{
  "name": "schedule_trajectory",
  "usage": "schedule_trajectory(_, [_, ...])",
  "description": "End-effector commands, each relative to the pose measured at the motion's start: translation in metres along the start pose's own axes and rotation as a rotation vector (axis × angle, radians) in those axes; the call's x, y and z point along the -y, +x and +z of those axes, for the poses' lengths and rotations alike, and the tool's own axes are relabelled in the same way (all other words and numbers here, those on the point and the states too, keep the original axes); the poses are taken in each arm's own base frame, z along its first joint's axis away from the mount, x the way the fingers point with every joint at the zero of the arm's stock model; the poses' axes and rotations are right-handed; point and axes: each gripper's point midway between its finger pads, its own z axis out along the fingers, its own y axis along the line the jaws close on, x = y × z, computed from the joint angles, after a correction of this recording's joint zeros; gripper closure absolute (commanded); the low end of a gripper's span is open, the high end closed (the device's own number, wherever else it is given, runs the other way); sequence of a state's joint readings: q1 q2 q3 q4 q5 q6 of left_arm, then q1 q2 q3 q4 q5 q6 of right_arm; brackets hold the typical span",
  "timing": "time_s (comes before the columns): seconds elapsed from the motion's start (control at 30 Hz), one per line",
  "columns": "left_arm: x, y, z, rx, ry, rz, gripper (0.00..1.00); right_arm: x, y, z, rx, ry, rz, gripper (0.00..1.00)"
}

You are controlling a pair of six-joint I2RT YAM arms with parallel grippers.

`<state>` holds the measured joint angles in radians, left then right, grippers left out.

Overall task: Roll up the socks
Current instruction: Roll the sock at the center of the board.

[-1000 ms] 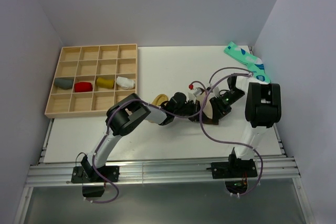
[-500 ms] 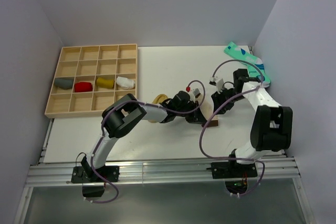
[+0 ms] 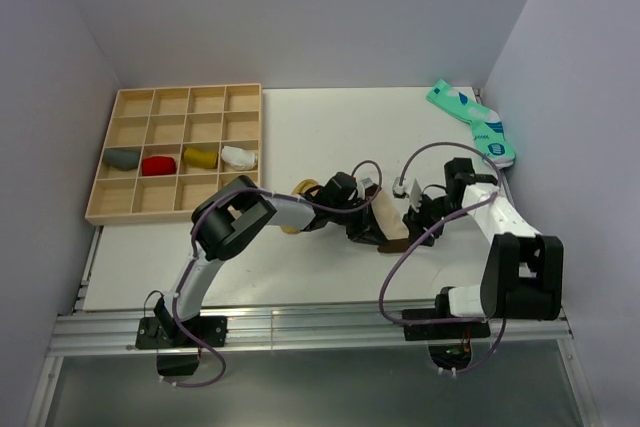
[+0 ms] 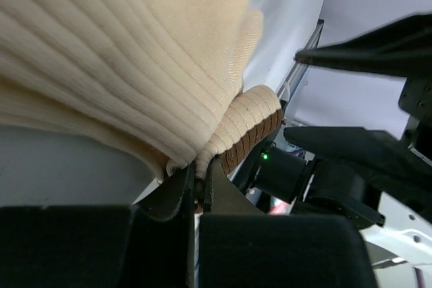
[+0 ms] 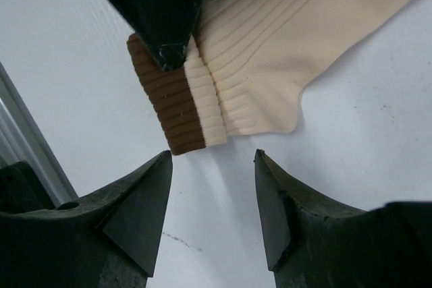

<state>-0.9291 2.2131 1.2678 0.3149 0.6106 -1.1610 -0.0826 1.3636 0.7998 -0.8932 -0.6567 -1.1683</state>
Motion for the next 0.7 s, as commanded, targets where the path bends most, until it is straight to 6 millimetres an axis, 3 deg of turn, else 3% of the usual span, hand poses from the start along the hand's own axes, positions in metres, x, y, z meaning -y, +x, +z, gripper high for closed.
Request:
schedule_trajectory(0.0, [-0.042, 0.020, -0.002, -0.086, -0.139, -0.141, 1.00, -0.007, -0.006, -0.002, 0.052, 0.033, -0.173, 0.40])
schedule_trajectory(0.27, [-0.040, 0.016, 0.002, -0.109, -0.150, -0.163, 1.00, -0.018, -0.006, 0.006, 0.078, 0.084, -0.292, 0.33])
schedule_trajectory(0.67, [-0.037, 0.012, 0.003, -0.116, -0.122, -0.178, 1.00, -0.025, -0.009, 0.030, -0.013, 0.059, -0.399, 0.33])
